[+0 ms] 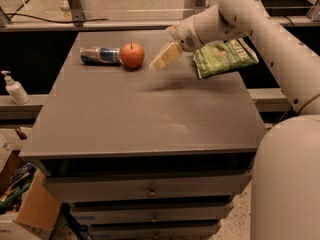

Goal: Move apple near redbull can

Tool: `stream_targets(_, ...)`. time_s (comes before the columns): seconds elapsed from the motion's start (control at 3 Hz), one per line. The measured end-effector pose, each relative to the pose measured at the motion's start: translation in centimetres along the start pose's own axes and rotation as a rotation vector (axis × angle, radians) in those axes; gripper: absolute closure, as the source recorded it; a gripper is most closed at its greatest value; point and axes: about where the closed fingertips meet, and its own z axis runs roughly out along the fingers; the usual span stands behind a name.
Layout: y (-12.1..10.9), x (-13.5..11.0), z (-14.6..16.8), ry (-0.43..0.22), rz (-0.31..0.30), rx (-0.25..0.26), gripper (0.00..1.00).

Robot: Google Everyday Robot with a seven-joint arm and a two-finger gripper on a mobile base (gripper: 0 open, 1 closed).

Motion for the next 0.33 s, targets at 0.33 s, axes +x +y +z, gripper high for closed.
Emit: stream_targets(0.33,0.00,0.00,0.01,0.000,0.000,0.000,0.00)
